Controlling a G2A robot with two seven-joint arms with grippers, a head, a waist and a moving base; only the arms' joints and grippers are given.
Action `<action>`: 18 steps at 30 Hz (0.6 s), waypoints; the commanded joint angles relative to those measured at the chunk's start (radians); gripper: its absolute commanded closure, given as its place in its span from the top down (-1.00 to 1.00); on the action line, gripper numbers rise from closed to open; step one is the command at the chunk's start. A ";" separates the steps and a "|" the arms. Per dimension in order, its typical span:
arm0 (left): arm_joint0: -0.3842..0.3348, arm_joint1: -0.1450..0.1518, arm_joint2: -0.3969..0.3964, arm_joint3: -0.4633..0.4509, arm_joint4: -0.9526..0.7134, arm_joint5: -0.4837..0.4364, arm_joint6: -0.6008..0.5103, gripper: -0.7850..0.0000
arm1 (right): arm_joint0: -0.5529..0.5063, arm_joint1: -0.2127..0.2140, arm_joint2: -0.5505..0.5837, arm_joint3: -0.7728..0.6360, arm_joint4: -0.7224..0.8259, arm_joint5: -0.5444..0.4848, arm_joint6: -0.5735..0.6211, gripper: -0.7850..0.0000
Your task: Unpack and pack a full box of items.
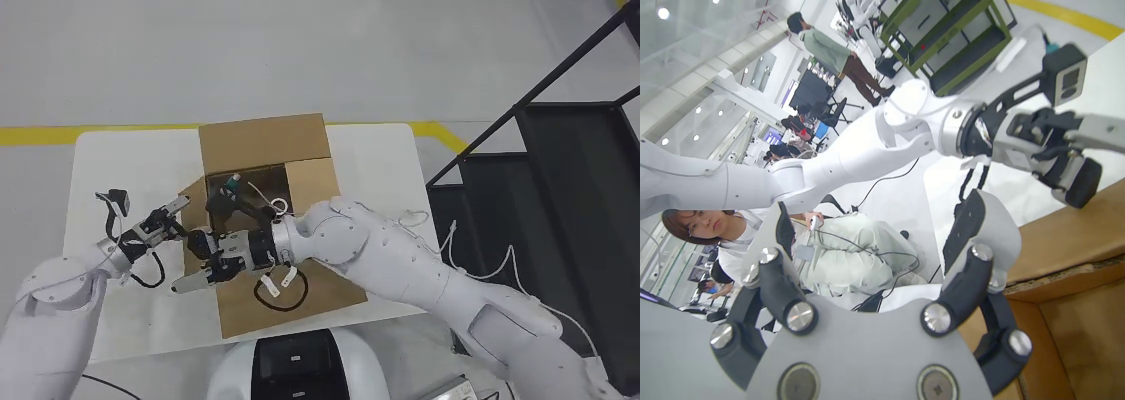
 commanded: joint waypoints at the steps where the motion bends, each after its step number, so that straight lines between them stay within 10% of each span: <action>1: -0.014 -0.004 0.026 0.010 0.005 -0.004 0.010 1.00 | -0.076 0.035 0.085 -0.085 -0.018 0.018 0.026 1.00; 8: -0.005 -0.001 -0.009 -0.019 -0.067 -0.062 -0.014 1.00 | -0.268 0.107 0.277 -0.244 -0.049 0.047 0.108 1.00; 18: 0.090 0.027 -0.151 -0.387 -0.101 -0.063 -0.141 1.00 | -0.405 0.149 0.433 -0.260 -0.053 0.070 0.141 1.00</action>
